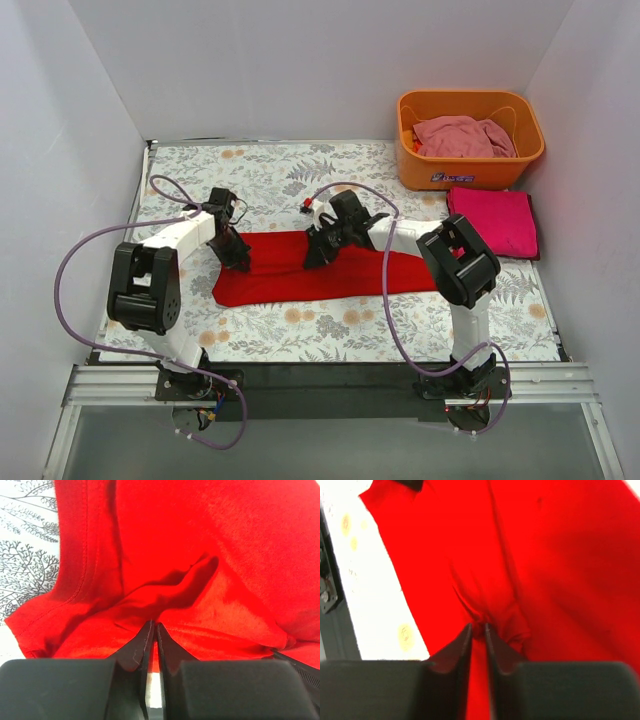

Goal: Fold and stack the t-shirts
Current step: Fold the tshirt

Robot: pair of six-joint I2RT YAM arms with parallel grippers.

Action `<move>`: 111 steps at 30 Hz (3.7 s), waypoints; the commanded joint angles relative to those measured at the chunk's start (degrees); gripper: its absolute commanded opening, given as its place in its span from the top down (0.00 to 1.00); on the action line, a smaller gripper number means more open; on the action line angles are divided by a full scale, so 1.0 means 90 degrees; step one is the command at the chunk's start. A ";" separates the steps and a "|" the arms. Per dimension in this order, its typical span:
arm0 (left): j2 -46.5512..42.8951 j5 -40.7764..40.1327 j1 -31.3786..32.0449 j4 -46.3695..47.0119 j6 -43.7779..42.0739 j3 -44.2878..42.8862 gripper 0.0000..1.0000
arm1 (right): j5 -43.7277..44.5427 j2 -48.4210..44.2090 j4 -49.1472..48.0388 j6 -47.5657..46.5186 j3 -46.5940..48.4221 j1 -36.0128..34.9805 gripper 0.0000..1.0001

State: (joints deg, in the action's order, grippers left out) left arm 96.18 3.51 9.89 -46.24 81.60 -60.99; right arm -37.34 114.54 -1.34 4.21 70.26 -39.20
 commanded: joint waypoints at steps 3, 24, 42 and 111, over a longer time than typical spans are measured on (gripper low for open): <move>-0.0724 -0.0223 0.0005 -0.0077 -0.0083 0.0058 0.87 | -0.0080 -0.0684 0.0422 -0.0233 -0.0014 -0.0068 0.66; -0.0853 0.0294 0.0112 0.0791 0.0025 0.0419 0.89 | -0.0294 -0.0179 -0.1256 0.2295 -0.0081 -0.0068 0.78; -0.0686 -0.0750 0.0102 0.0579 0.0386 0.0607 0.77 | 0.0163 -0.0909 -0.1026 0.1819 -0.1068 0.0215 0.81; -0.3283 -0.1025 0.0229 0.1271 -0.0717 -0.0278 0.26 | 0.0526 0.1148 0.0835 0.0489 0.3374 0.0020 0.50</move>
State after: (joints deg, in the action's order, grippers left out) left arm 66.85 -9.08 11.49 -33.50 74.43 -71.59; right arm -29.78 121.89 12.99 8.78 96.16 -38.96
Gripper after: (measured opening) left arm 0.736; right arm 0.504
